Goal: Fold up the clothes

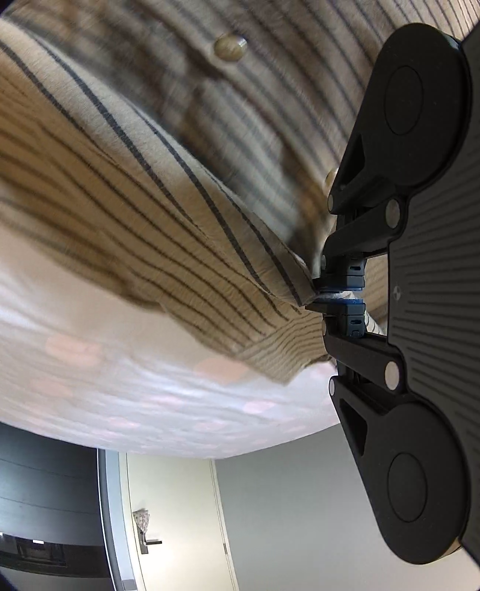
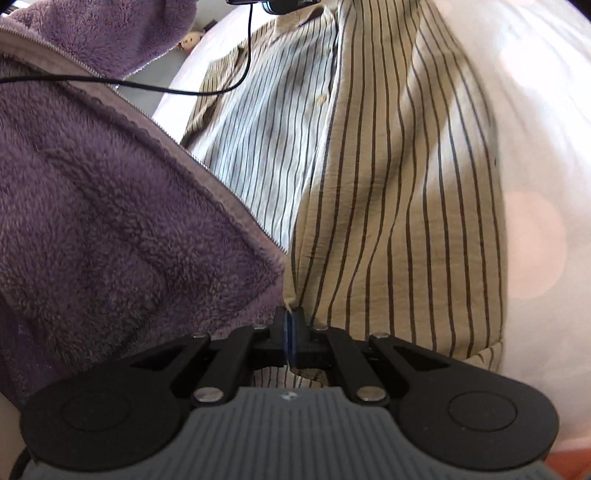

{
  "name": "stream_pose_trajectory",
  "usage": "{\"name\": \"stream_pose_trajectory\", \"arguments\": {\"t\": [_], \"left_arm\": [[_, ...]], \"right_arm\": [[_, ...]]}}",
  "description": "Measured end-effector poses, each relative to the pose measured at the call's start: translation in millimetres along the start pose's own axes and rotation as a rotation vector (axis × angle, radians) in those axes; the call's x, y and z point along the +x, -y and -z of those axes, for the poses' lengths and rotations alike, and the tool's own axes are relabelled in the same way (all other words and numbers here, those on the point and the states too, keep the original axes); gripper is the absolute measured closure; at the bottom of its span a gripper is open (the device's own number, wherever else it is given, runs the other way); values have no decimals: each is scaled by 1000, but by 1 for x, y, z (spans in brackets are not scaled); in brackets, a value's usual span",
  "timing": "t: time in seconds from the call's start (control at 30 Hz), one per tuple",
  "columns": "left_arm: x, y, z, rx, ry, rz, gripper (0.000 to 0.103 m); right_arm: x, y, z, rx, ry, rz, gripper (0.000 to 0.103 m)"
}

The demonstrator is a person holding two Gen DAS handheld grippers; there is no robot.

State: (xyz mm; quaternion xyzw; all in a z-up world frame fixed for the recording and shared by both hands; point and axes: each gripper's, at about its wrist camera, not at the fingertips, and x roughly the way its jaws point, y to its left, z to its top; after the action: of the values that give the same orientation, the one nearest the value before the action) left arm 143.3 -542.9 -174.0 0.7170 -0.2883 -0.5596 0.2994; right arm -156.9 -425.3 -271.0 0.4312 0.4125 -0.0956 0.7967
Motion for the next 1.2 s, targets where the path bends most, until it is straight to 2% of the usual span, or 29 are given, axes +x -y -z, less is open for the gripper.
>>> {"name": "stream_pose_trajectory", "arguments": {"t": [0.23, 0.33, 0.47, 0.6, 0.73, 0.87, 0.9, 0.97, 1.03, 1.2], "left_arm": [[3, 25, 5, -40, -9, 8, 101], [9, 22, 0, -99, -35, 33, 97], [-13, 7, 1, -241, -51, 61, 87], [-58, -4, 3, -386, -68, 75, 78], [-123, -12, -1, -582, -70, 86, 74], [-188, -16, -15, -788, -56, 70, 70], [-203, -15, -21, -846, -47, 69, 67], [-232, -9, -34, -954, -25, 85, 61], [-262, -3, -48, -1061, -2, 104, 61], [-314, 8, -84, -1306, 44, 213, 60]], "right_arm": [[16, 4, -4, 1, -39, 21, 100], [21, 3, -4, -7, -49, 39, 100], [22, -3, -6, -28, -52, 66, 100], [24, -10, -4, -52, -43, 83, 100], [23, -12, 5, -69, -32, 111, 100], [17, -22, 16, -85, -25, 113, 88], [14, -24, 17, -94, -27, 113, 88], [7, -31, 27, -122, -32, 97, 88], [0, -38, 35, -156, -33, 96, 88], [-34, -43, 55, -257, 2, 192, 83]]}}
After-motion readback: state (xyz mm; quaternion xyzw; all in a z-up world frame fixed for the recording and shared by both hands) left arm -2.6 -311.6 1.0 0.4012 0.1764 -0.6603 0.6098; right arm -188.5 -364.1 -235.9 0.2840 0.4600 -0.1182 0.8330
